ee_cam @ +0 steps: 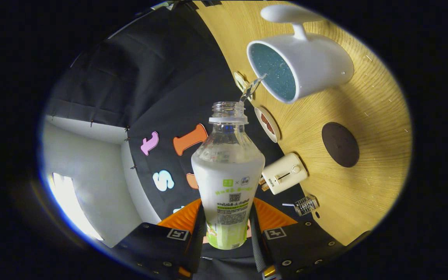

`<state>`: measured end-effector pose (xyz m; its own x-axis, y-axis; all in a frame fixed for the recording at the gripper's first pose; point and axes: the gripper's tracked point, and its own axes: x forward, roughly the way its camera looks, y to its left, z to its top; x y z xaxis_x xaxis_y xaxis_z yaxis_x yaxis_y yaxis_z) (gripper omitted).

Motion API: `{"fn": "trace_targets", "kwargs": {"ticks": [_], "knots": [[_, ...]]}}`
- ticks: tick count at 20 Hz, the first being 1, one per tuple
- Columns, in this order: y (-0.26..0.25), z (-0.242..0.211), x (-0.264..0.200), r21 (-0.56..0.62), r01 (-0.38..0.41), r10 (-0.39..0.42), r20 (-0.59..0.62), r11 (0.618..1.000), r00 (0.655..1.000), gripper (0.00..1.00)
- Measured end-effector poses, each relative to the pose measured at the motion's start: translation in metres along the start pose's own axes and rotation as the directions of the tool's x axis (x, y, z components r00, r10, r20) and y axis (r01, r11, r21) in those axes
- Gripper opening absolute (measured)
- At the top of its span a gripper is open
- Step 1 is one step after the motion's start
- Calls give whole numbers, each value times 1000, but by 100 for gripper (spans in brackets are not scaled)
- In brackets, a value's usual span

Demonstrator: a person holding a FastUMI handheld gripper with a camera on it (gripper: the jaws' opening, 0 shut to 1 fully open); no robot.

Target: Take the bottle from table, then pour the juice into the cup, finally place the bottle on the coaster

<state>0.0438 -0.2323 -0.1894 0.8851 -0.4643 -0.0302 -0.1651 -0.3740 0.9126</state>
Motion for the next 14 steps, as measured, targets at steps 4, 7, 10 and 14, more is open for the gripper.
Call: {"fn": "trace_targets", "kwargs": {"ticks": [4, 7, 10, 14], "knots": [[2, 2, 0, 27, -4, 3, 11, 1000, 1000, 55], [3, 7, 4, 51, -9, 8, 21, 999, 1000, 55], [5, 9, 5, 77, -17, 14, 35, 997, 999, 55], [7, 10, 5, 123, -32, 26, 50, 992, 998, 55]]}}
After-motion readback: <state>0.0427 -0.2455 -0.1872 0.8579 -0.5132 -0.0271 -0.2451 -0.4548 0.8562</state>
